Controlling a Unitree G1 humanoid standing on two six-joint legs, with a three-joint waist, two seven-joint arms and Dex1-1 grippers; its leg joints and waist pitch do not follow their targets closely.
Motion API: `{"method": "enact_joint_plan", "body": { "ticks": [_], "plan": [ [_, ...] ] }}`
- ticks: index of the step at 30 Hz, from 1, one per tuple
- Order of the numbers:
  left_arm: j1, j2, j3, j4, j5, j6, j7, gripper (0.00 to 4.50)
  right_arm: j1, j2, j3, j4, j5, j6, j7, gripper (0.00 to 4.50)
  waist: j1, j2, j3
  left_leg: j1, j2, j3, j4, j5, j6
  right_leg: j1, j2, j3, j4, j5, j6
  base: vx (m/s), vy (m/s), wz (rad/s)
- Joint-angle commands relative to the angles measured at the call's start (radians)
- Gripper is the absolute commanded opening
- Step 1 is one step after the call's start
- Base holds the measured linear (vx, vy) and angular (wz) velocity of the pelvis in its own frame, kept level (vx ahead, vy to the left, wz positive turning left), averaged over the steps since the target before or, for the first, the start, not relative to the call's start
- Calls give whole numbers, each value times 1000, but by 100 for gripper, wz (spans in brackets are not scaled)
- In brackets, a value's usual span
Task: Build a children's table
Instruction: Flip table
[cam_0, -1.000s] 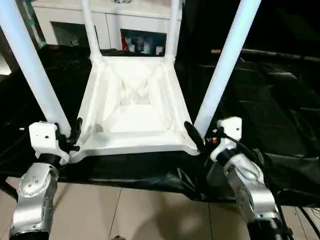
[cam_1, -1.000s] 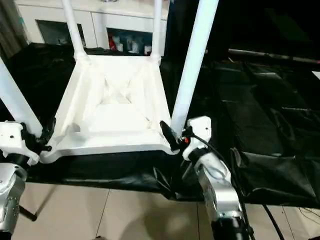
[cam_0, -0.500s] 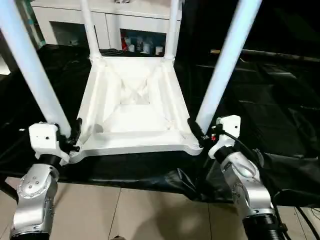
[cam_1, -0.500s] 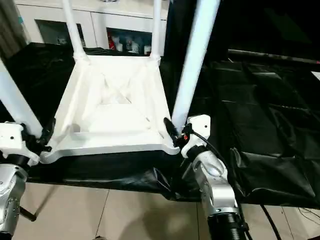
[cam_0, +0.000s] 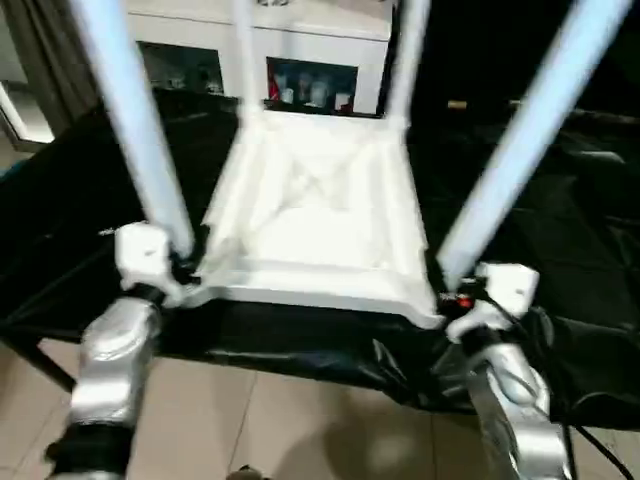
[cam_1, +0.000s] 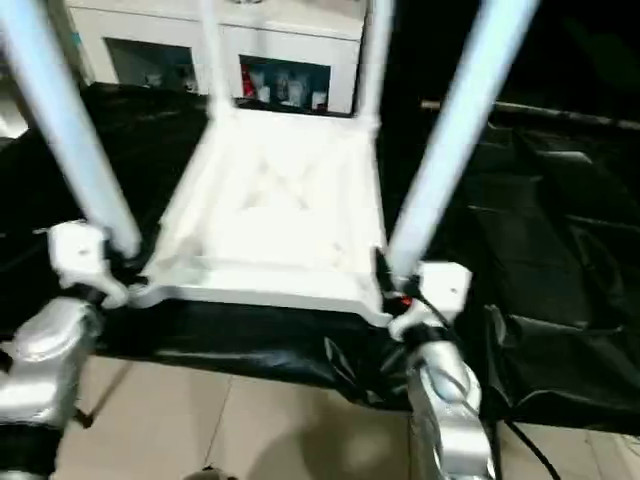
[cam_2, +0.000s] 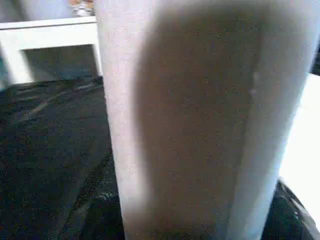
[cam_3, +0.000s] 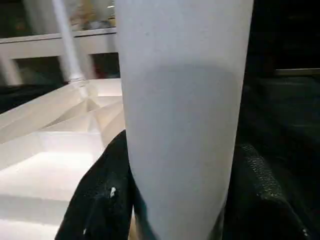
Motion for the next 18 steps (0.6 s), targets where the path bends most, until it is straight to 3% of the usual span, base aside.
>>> {"method": "enact_joint_plan", "body": {
  "ticks": [1, 3, 6, 7, 9, 10, 11, 12, 13, 16, 18],
  "plan": [
    [-45, -8, -27, 27, 37, -26, -13, 199, 5, -15, -68, -13, 8, 4, -40, 187, -21, 36, -55, 37, 46, -21, -98, -365, -85, 4, -41, 38, -73, -108, -140, 0, 0, 0],
    [-61, -15, -32, 48, 42, -32, -7, 199, -18, -37, -56, 1, 26, 31, -4, 187, -25, 28, -59, 28, 45, -22, -94, -305, -70, 14, -41, 35, -67, -44, -144, 0, 0, 0],
    [-63, -14, -27, 67, 44, -37, 13, 199, -66, -74, -29, 42, 27, 55, 47, 187, -45, 32, -63, 20, 40, -22, -86, -247, -40, 24, -40, 30, -59, 21, -166, 0, 0, 0],
    [-60, -11, -21, 73, 46, -39, 29, 199, -101, -92, -20, 78, 16, 62, 63, 186, -60, 31, -62, 16, 39, -20, -84, -231, -23, 27, -40, 29, -60, 22, -186, 0, 0, 0],
    [-57, -10, -14, 77, 45, -41, 41, 199, -140, -109, -13, 120, -6, 62, 65, 186, -67, 31, -63, 16, 39, -19, -82, -220, -16, 27, -40, 28, -60, 24, -199, 0, 0, 0],
    [-56, -12, -11, 81, 45, -44, 42, 199, -163, -113, -13, 142, 0, 64, 79, 186, -75, 20, -63, 15, 40, -17, -79, -207, -5, 28, -39, 28, -60, 34, -210, 0, 0, 0],
    [-54, -14, -11, 83, 44, -48, 39, 199, -184, -119, -10, 157, 4, 59, 93, 186, -80, 16, -64, 15, 41, -17, -78, -199, 8, 29, -40, 28, -59, 34, -223, 0, 0, 0],
    [-53, -15, -12, 83, 43, -48, 37, 199, -190, -123, -7, 159, 0, 55, 95, 186, -81, 24, -64, 14, 41, -17, -78, -186, 17, 30, -41, 27, -57, 29, -229, 0, 0, 0],
    [-52, -16, -13, 83, 42, -49, 38, 199, -190, -125, -6, 155, -3, 49, 93, 242, -82, 19, -64, 16, 42, -15, -76, -184, 23, 28, -40, 28, -59, 30, -231, 0, 0, 0],
    [-49, -23, -15, 83, 38, -53, 45, 199, -172, -120, -21, 118, 41, 48, 105, 263, -78, 20, -66, 19, 44, -13, -71, -145, 53, 26, -40, 29, -54, 70, -243, 0, 0, 0],
    [-47, -25, -16, 81, 38, -53, 46, 199, -168, -121, -22, 114, 40, 48, 103, 272, -78, 20, -65, 20, 45, -12, -71, -145, 56, 26, -39, 29, -54, 69, -245, 0, 0, 0]
  ]
}}
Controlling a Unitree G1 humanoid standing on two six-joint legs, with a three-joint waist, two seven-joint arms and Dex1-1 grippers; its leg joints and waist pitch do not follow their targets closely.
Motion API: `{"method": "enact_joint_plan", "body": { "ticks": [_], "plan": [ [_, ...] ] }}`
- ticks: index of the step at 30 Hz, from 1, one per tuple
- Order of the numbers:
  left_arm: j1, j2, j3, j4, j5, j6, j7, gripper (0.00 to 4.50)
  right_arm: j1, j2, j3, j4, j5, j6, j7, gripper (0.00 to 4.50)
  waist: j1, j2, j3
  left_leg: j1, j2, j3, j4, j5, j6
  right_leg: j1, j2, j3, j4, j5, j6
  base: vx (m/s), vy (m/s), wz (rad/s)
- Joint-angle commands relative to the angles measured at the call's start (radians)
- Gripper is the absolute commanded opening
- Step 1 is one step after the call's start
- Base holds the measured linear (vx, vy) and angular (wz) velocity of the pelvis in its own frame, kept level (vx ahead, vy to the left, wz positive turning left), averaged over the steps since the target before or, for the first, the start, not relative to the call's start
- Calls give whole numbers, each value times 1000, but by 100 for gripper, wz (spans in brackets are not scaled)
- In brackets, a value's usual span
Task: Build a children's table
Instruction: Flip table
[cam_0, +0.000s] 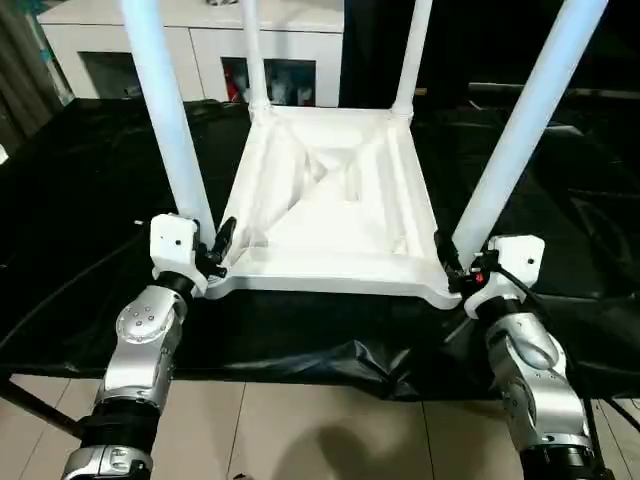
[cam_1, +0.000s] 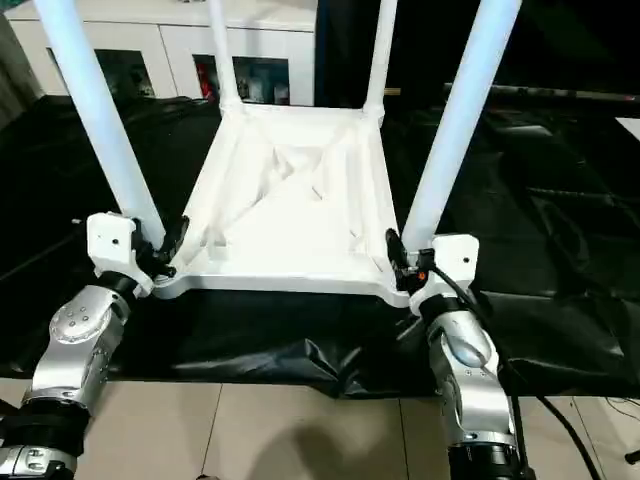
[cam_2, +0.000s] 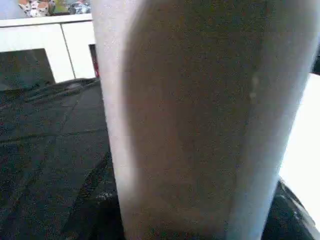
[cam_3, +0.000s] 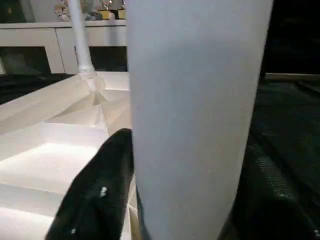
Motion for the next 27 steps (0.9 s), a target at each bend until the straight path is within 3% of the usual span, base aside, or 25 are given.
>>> {"method": "enact_joint_plan", "body": {
  "ticks": [1, 3, 6, 8, 9, 15, 16, 18, 21, 24, 25, 27],
  "plan": [
    [6, 4, -10, -1, 24, -12, 9, 199, 13, -1, -10, -37, 11, -5, -4, 290, 2, 4, -64, 24, 43, -12, -71, -152, 49, 29, -41, 29, -55, 66, -244, 0, 0, 0],
    [7, 4, -12, 0, 26, -11, 12, 199, 22, -2, -15, -48, 9, -19, -9, 294, 4, 8, -63, 24, 43, -12, -72, -155, 48, 28, -42, 29, -56, 64, -242, 0, 0, 0],
    [10, 3, -12, 0, 31, -6, 17, 199, 59, 3, -26, -105, 63, -18, 27, 295, 5, 6, -62, 24, 44, -12, -74, -181, 47, 29, -42, 30, -58, 46, -236, 0, 0, 0],
    [18, -1, -11, -2, 29, -1, 18, 199, 140, -11, -19, -206, 109, -11, 84, 295, 8, 7, -60, 23, 47, -14, -76, -197, 51, 31, -44, 32, -62, 41, -221, 0, 0, 0],
    [18, -1, -11, -2, 29, -1, 18, 199, 140, -11, -19, -206, 109, -11, 84, 295, 7, 6, -62, 23, 46, -15, -76, -195, 51, 31, -43, 31, -60, 47, -222, 0, 0, 0],
    [39, -9, -13, -9, 20, 21, 15, 199, 302, -33, -49, -376, 131, -20, 81, 295, 8, 1, -55, 21, 47, -16, -84, -244, 40, 27, -44, 32, -70, -37, -205, 0, 0, 0],
    [46, -14, -8, -17, 7, 37, 17, 199, 348, -41, -58, -437, 167, 17, 89, 295, 7, 5, -53, 21, 46, -17, -86, -268, 35, 25, -43, 31, -73, -69, -201, 0, 0, 0],
    [47, -17, -5, -19, 1, 42, 19, 198, 359, -47, -56, -454, 177, 31, 99, 295, 5, 2, -49, 20, 46, -18, -90, -309, 26, 24, -44, 32, -79, -134, -186, 0, 0, 0],
    [45, -37, 22, -25, -42, 71, 22, 198, 402, -103, -1, -519, 243, 121, 197, 295, 3, 6, -45, 24, 44, -20, -91, -366, 9, 18, -45, 33, -91, -253, -161, 0, 0, 0],
    [38, -66, 52, -35, -101, 104, 25, 198, 404, -148, 61, -554, 283, 207, 260, 295, 4, 2, -45, 21, 44, -20, -91, -365, 9, 16, -45, 34, -95, -276, -150, 0, 0, 0],
    [35, -87, 71, -43, -139, 129, 31, 198, 387, -163, 100, -557, 293, 269, 277, 295, 4, 4, -46, 20, 44, -22, -91, -343, 10, 19, -45, 33, -93, -261, -156, 0, 0, 0],
    [34, -109, 82, -55, -170, 149, 35, 198, 347, -150, 136, -509, 253, 304, 265, 295, 2, 3, -48, 17, 41, -21, -88, -326, 11, 15, -44, 33, -92, -255, -163, 0, 0, 0]
  ]
}}
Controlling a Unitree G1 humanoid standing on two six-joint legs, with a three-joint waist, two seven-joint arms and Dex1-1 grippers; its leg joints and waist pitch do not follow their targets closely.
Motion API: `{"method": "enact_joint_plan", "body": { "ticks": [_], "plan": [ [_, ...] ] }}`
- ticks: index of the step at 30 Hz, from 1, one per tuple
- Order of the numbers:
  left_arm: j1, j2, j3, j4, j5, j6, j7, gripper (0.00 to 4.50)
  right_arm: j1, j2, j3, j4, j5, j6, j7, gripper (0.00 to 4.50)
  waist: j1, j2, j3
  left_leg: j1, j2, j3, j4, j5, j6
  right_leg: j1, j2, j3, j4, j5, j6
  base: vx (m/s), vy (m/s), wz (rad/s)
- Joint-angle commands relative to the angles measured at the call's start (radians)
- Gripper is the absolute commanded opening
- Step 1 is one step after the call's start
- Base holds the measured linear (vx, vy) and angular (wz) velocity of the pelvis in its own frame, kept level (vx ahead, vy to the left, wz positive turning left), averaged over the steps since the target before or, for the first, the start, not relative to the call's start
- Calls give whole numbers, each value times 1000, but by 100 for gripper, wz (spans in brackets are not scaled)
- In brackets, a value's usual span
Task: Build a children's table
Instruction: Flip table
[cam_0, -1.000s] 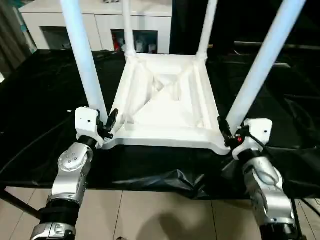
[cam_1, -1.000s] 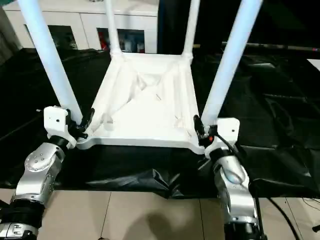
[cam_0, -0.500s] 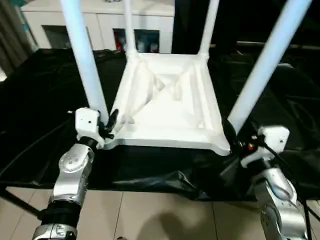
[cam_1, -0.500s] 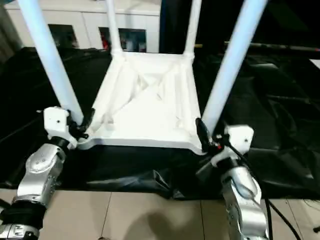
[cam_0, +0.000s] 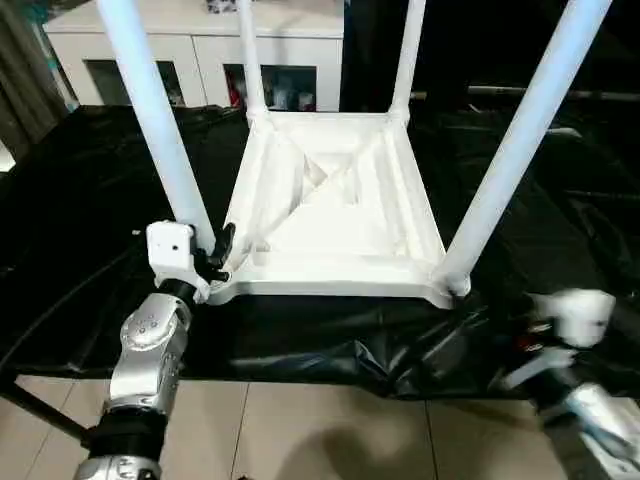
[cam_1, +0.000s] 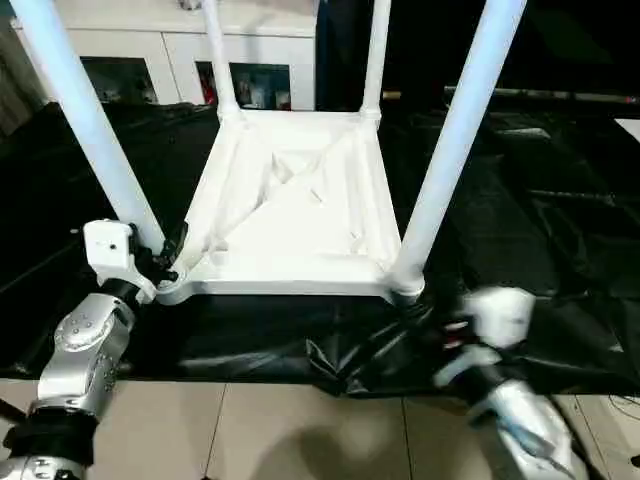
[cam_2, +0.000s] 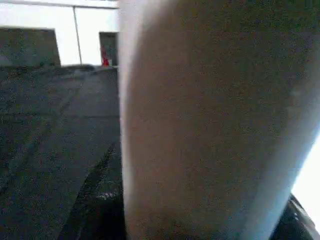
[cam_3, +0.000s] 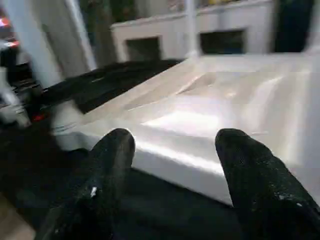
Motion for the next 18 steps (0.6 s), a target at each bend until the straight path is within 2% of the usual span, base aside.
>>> {"method": "enact_joint_plan", "body": {
  "ticks": [1, 3, 4, 5, 6, 7, 8, 9, 10, 11, 12, 13, 14, 15, 16, 18],
  "plan": [
    [5, -46, 34, -5, -99, 53, 23, 198, -44, 15, 30, 41, -40, 41, -15, 295, 2, -16, -44, 13, 44, -19, -84, -309, 9, 10, -44, 33, -92, -249, -162, 0, 0, 0],
    [6, -72, 47, -28, -133, 72, 34, 198, -97, 44, 48, 100, -63, 72, -42, 295, 3, -10, -44, 13, 42, -19, -84, -296, 9, 11, -44, 34, -89, -239, -170, 0, 0, 0],
    [7, -84, 54, -39, -147, 82, 44, 198, -119, 55, 56, 122, -64, 79, -43, 311, 1, -15, -46, 10, 42, -18, -83, -279, 12, 12, -44, 32, -87, -219, -177, 0, 0, 0],
    [8, -105, 60, -57, -167, 89, 52, 198, -162, 83, 57, 162, -37, 133, -72, 321, 4, -15, -49, 10, 43, -18, -80, -247, 19, 14, -45, 33, -82, -176, -185, 0, 0, 0],
    [9, -108, 57, -62, -167, 91, 53, 198, -173, 91, 55, 169, -17, 144, -73, 328, 2, -23, -50, 9, 42, -16, -78, -226, 27, 15, -43, 33, -80, -150, -191, 0, 0, 0],
    [11, -111, 54, -69, -166, 95, 53, 198, -183, 100, 53, 175, 6, 155, -72, 331, 10, -14, -55, 10, 43, -15, -72, -178, 43, 17, -44, 32, -73, -87, -203, 0, 0, 0],
    [13, -117, 57, -75, -169, 100, 55, 198, -191, 100, 53, 176, 15, 161, -74, 342, 9, -23, -55, 8, 42, -13, -70, -162, 53, 18, -43, 32, -72, -60, -205, 0, 0, 0],
    [15, -122, 61, -80, -171, 105, 57, 198, -199, 101, 54, 178, 22, 166, -76, 357, 12, -20, -56, 7, 42, -14, -69, -145, 59, 21, -45, 31, -66, -37, -212, 0, 0, 0],
    [17, -132, 71, -88, -178, 113, 61, 198, -208, 102, 54, 177, 32, 177, -78, 357, 15, -22, -57, 6, 41, -11, -66, -114, 72, 21, -43, 30, -64, 1, -215, 0, 0, 0],
    [18, -136, 75, -90, -181, 116, 62, 198, -211, 102, 53, 175, 36, 183, -78, 368, 17, -20, -58, 5, 41, -11, -65, -97, 81, 22, -42, 28, -61, 22, -217, 0, 0, 0],
    [19, -139, 81, -94, -180, 122, 70, 198, -214, 104, 50, 171, 40, 192, -74, 373, 18, -19, -57, 5, 41, -11, -65, -99, 83, 21, -43, 29, -61, 23, -217, 0, 0, 0],
    [21, -140, 86, -98, -178, 126, 77, 198, -215, 107, 45, 166, 49, 202, -68, 385, 18, -24, -59, 5, 41, -11, -63, -95, 90, 23, -43, 28, -59, 35, -217, 0, 0, 0],
    [21, -140, 86, -98, -178, 126, 77, 198, -215, 107, 45, 166, 49, 202, -68, 385, 19, -22, -59, 6, 42, -11, -62, -93, 93, 22, -42, 28, -59, 37, -216, 0, 0, 0],
    [22, -150, 103, -108, -181, 135, 96, 198, -225, 124, 21, 170, 67, 225, -71, 394, 18, -23, -57, 4, 42, -11, -64, -101, 93, 21, -41, 28, -61, 31, -215, 0, 0, 0],
    [23, -152, 108, -113, -185, 141, 103, 198, -238, 141, 1, 187, 78, 233, -87, 403, 14, -28, -56, 4, 42, -11, -66, -123, 89, 21, -43, 28, -63, 4, -213, 0, 0, 0],
    [24, -152, 108, -114, -186, 143, 104, 198, -243, 146, -5, 194, 80, 232, -96, 417, 12, -27, -55, 4, 42, -11, -68, -143, 80, 20, -44, 28, -66, -35, -210, 0, 0, 0]
  ]
}}
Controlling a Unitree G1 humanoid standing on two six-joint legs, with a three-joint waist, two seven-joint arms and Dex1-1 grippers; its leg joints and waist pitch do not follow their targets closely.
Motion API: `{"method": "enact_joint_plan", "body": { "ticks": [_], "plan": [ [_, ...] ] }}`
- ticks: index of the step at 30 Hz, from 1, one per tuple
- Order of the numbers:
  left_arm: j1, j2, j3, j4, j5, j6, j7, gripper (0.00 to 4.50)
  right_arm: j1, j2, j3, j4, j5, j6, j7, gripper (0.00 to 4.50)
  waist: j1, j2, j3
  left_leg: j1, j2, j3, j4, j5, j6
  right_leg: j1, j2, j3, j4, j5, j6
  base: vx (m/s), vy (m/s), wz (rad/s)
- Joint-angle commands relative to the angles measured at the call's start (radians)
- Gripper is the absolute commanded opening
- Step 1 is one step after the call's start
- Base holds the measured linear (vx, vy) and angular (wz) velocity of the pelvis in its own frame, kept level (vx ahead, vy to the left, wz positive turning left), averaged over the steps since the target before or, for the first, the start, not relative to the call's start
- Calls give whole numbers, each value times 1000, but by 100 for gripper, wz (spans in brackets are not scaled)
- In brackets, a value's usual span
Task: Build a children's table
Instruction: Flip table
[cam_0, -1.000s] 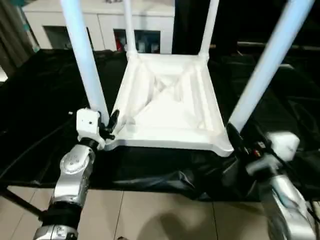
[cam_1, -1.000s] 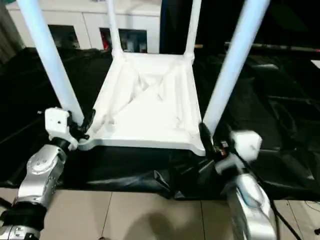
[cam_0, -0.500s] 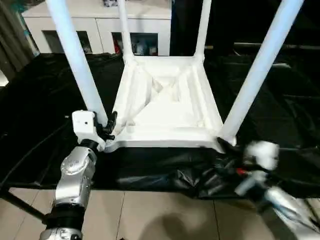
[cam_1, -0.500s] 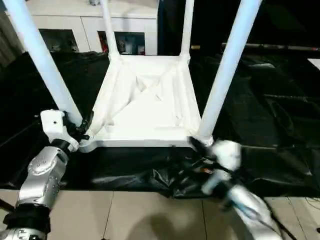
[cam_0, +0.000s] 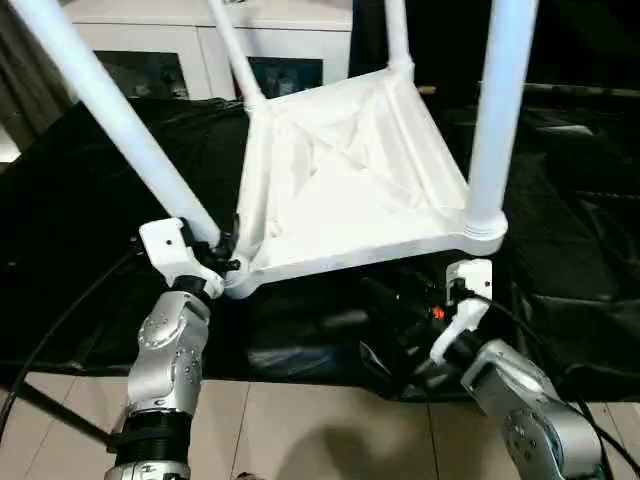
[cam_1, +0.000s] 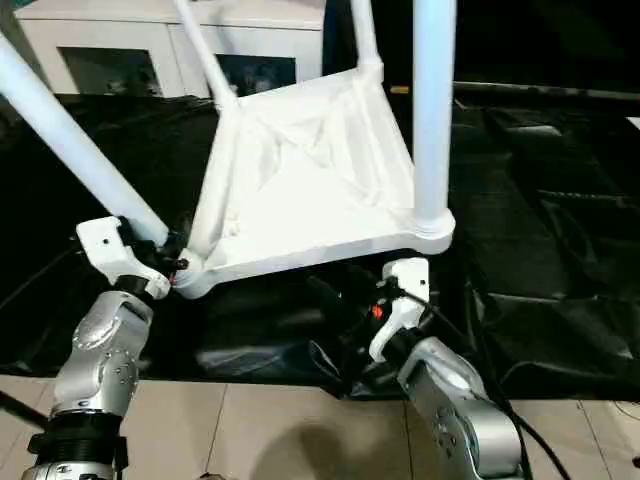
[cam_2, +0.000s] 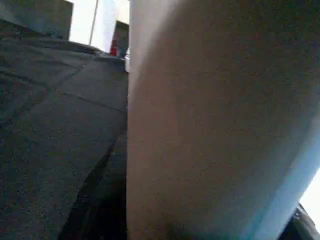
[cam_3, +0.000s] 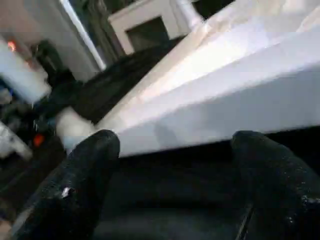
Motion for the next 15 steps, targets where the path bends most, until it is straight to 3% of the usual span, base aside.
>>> {"method": "enact_joint_plan", "body": {
  "ticks": [1, 6, 8, 9, 10, 15],
  "plan": [
    [15, -28, 41, 5, -71, 30, 33, 198, -28, 18, -34, 29, 33, 13, -35, 422, 5, -22, -54, 21, 44, -11, -71, -151, 66, 33, -41, 28, -69, -55, -203, 0, 0, 0],
    [23, -37, 44, -9, -73, 40, 38, 198, -119, 98, -96, 169, 87, -9, -99, 448, -1, -19, -56, 22, 43, -10, -70, -144, 50, 29, -43, 29, -69, -69, -211, 0, 0, 0],
    [27, -41, 46, -16, -72, 45, 40, 198, -139, 109, -97, 201, 76, -1, -90, 450, -1, -20, -57, 19, 42, -11, -69, -119, 54, 33, -40, 27, -63, -31, -209, 0, 0, 0],
    [28, -42, 45, -18, -70, 47, 40, 198, -147, 115, -98, 214, 75, 3, -88, 450, -2, -26, -58, 18, 42, -9, -67, -104, 61, 34, -40, 28, -61, -5, -210, 0, 0, 0],
    [30, -42, 44, -20, -69, 49, 41, 198, -154, 124, -104, 222, 82, 9, -90, 450, 1, -21, -59, 20, 42, -9, -66, -92, 67, 34, -41, 28, -60, 9, -212, 0, 0, 0],
    [40, -45, 45, -32, -66, 58, 38, 198, -217, 193, -163, 317, 130, -23, -128, 450, -1, -19, -59, 20, 43, -9, -67, -99, 73, 33, -42, 27, -59, -2, -224, 0, 0, 0]
  ]
}}
